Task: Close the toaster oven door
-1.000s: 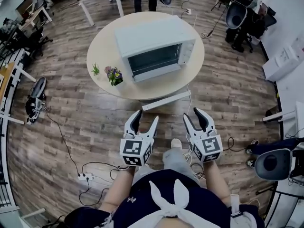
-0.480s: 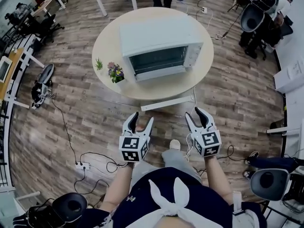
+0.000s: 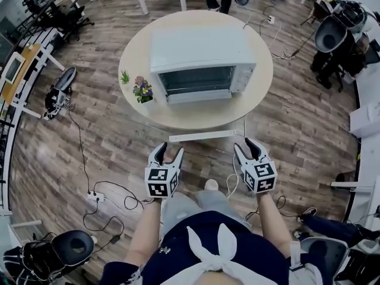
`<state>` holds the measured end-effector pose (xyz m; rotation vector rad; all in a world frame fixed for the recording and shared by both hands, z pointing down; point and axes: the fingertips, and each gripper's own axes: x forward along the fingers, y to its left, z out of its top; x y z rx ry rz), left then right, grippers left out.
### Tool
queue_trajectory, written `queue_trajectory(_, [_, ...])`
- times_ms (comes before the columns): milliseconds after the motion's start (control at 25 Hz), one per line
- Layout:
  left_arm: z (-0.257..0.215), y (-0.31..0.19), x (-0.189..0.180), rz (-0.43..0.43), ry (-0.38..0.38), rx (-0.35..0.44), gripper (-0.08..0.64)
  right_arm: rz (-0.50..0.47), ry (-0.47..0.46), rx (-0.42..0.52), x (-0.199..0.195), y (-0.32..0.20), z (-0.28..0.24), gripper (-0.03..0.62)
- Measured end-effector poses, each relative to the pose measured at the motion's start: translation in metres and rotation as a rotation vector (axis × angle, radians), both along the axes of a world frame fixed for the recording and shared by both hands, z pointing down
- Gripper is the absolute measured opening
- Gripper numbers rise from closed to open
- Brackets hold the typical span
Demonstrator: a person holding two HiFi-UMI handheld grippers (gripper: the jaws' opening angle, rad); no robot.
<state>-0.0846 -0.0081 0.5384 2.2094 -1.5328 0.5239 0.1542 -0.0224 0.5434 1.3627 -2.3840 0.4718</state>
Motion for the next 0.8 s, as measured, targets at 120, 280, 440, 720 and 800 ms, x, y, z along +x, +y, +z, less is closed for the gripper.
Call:
queue_trajectory(120, [0.01,-0.003,-0.008,-0.039,-0.006,-0.019,0.255,-0.004,-0.014,-0.03,0.012,-0.009,0.016,0.172])
queue_trajectory(280, [0.025,-0.005,-0.018,-0.08,0.023,-0.052,0.255,-0.021,-0.017,-0.094,0.018,-0.021,0.042,0.173])
queue_trajectory(440, [0.039,-0.01,-0.017,-0.092,0.058,-0.081,0.255,-0.035,-0.069,-0.171,0.02,-0.03,0.062,0.175])
queue_trajectory(720, [0.073,-0.021,-0.009,-0.094,0.038,-0.167,0.255,-0.016,-0.125,-0.259,0.029,-0.052,0.091,0.173])
queue_trajectory(800, [0.083,-0.024,-0.016,-0.087,0.012,-0.192,0.255,-0.006,-0.128,-0.287,0.024,-0.056,0.1,0.175])
